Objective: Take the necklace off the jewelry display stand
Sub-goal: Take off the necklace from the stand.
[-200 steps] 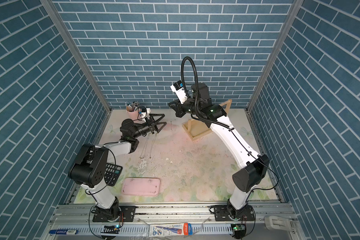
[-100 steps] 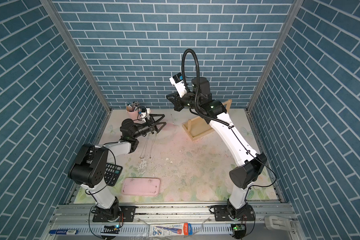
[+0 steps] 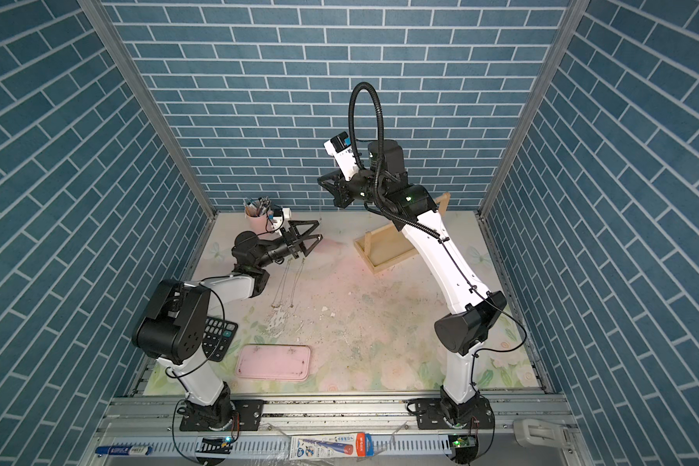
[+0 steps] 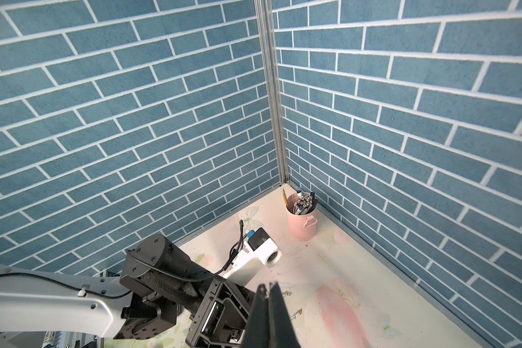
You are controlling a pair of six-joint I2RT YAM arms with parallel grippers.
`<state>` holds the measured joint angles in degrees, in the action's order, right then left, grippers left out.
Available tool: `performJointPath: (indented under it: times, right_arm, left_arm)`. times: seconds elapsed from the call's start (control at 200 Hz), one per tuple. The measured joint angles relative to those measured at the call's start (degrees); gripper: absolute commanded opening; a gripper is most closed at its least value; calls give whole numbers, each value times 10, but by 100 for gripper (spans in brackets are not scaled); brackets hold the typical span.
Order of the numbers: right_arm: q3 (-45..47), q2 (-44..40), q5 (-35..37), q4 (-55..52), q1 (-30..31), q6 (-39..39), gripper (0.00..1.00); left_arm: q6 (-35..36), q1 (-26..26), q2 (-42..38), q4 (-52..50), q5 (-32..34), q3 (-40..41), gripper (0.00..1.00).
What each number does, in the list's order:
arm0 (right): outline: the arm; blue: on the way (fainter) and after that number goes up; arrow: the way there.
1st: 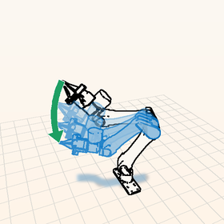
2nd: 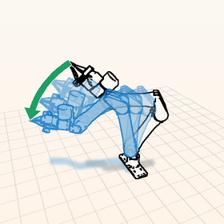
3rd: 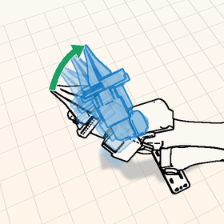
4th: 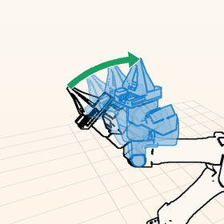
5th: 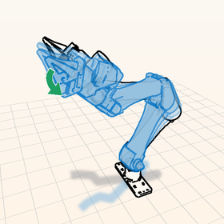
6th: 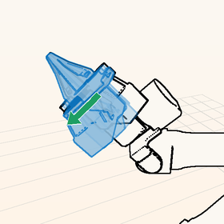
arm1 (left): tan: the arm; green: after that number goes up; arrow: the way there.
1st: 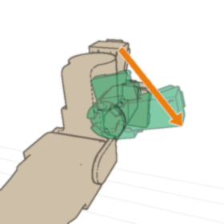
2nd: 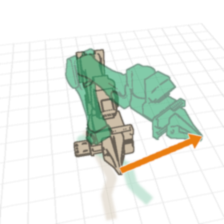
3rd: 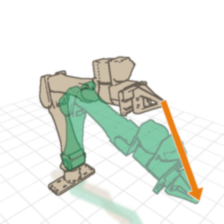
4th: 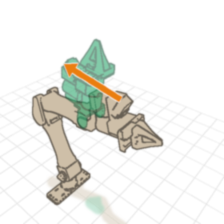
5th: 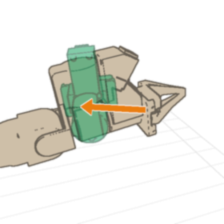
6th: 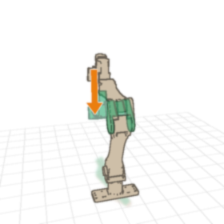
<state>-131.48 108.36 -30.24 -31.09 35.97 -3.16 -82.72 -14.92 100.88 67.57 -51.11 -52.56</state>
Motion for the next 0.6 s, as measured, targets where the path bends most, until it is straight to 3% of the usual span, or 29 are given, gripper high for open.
performJointPath:
  times: [0.6]
  right_arm:
    - [-40, 24, -5, -26, 16, 0, 0]
  left_arm:
    - [-16, -1, 0, 31, 0, 0, 99]
